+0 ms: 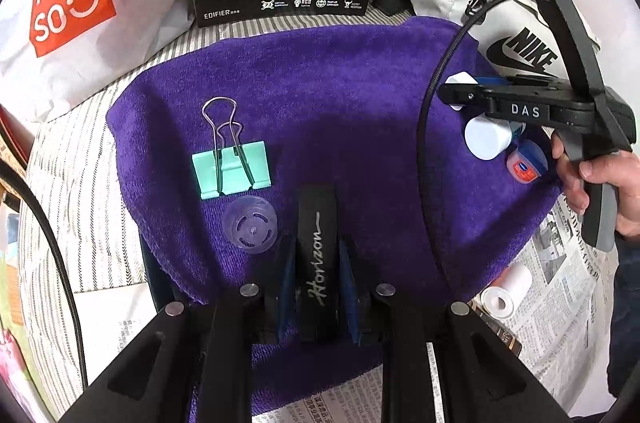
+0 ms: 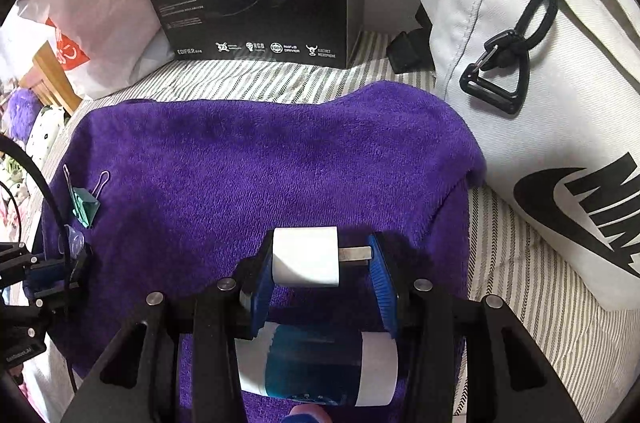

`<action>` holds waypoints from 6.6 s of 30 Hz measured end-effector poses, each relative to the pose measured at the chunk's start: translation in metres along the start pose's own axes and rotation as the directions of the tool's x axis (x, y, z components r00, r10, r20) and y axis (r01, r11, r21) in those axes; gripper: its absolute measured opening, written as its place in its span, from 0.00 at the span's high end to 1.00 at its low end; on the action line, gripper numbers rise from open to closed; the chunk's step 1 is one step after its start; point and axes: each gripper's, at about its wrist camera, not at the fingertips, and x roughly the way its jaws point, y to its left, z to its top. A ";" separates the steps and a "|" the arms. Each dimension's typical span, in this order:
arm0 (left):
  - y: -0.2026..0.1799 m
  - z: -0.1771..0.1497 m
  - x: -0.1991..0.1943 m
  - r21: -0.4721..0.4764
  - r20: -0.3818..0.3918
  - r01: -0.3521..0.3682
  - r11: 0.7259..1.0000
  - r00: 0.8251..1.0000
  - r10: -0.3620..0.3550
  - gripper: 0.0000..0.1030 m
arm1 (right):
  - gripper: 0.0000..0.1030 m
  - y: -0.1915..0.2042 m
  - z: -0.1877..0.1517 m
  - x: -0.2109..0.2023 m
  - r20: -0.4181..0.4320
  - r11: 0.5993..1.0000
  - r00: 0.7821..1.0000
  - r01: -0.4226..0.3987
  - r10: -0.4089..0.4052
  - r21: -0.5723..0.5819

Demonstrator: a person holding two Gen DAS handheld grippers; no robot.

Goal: Organize rigid objects
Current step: 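Set the charger by the bottle with the right tool while the left tool lowers the tube, then open the left tool to release the tube and lift both tools away, then lower the left tool onto the white round plug and close it, then close the right tool on the white tape roll while the left tool holds the plug, then carry the plug with the left tool and the tape roll with the right tool onto the towel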

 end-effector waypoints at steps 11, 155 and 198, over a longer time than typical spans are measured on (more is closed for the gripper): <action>-0.003 -0.006 -0.002 -0.030 0.012 0.052 0.998 0.999 -0.051 0.56 | 0.47 -0.008 -0.004 -0.017 -0.008 1.000 1.000 -0.001 0.002 0.007; -0.021 -0.097 -0.078 -0.064 0.096 0.015 0.998 0.995 -0.009 0.77 | 0.70 0.051 -0.162 -0.118 0.002 0.991 0.992 -0.124 0.124 0.048; 0.014 -0.024 -0.039 -0.104 0.076 0.013 0.994 0.997 -0.005 0.77 | 0.70 0.030 -0.080 -0.051 -0.044 0.988 0.990 -0.126 0.130 0.089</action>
